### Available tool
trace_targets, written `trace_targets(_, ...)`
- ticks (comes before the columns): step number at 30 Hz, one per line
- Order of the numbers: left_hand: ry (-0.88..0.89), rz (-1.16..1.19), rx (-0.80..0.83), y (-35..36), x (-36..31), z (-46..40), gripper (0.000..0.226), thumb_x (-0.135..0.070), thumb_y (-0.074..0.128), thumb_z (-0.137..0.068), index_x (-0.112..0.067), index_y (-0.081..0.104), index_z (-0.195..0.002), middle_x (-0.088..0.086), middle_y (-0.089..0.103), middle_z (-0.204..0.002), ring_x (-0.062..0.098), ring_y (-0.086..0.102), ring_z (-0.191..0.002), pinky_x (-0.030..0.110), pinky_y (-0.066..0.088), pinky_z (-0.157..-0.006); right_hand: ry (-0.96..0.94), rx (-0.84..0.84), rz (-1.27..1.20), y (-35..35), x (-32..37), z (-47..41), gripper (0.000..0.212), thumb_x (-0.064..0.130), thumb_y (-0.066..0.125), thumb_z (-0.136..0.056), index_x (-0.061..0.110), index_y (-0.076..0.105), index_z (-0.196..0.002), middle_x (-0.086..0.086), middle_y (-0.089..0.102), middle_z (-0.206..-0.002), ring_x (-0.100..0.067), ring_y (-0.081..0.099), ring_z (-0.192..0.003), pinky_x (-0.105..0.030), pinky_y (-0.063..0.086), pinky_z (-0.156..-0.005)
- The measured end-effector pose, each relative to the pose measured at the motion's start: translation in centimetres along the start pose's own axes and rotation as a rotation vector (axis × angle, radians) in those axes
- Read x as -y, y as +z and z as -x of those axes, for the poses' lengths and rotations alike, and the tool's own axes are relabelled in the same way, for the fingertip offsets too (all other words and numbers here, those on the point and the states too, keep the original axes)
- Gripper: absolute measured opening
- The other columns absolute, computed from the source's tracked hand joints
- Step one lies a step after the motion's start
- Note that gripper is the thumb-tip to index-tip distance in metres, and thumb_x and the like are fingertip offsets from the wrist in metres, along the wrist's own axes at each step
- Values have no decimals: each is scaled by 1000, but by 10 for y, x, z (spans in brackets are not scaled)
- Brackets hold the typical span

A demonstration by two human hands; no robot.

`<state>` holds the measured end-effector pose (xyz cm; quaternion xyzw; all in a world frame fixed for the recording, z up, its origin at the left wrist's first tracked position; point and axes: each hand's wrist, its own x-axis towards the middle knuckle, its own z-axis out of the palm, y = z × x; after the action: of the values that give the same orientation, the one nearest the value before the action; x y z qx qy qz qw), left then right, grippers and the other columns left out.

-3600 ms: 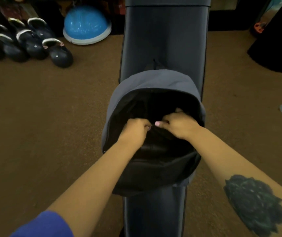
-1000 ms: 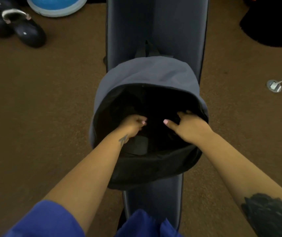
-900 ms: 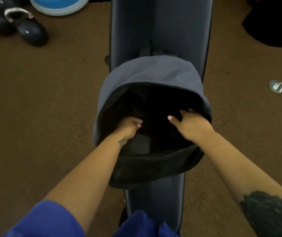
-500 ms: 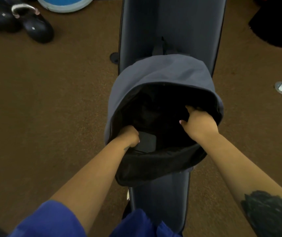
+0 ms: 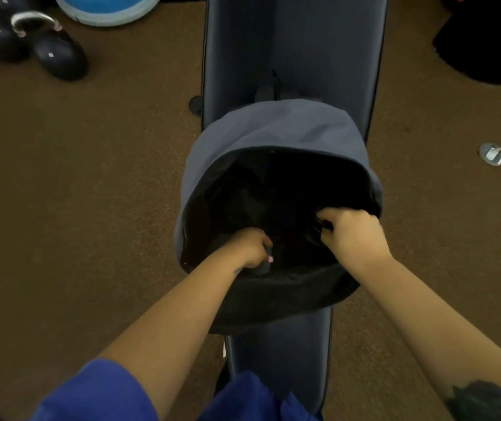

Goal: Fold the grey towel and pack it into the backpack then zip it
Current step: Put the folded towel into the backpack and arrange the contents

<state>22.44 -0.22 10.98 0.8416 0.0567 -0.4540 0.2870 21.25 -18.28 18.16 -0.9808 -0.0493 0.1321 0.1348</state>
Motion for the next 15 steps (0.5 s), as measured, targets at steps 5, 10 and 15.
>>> trace_targets(5, -25, -32, 44, 5, -4, -5, 47, -20, 68, -84, -15, 55, -129, 8, 55, -134, 24, 52, -123, 37, 43, -105, -124, 80, 85, 7, 10, 4, 37, 9, 52, -84, 26, 63, -115, -8, 66, -114, -35, 63, -98, -42, 54, -77)
trace_targets(10, -44, -9, -6, 5, -5, -8, 55, -19, 65, -86, -12, 46, -137, 11, 51, -139, 27, 49, -126, 39, 41, -107, -85, 139, 91, -4, 1, -11, 42, 9, 47, -90, 23, 56, -128, -10, 59, -127, -33, 58, -111, -42, 50, -88)
trace_targets(15, -57, 24, -69, -1, -1, -11, 55, -16, 62, -88, -10, 42, -139, 13, 47, -143, 29, 45, -131, 39, 37, -110, -15, 212, 31, 3, -8, -23, 55, 6, 44, -93, 26, 37, -144, -13, 49, -141, -35, 51, -121, -41, 46, -97)
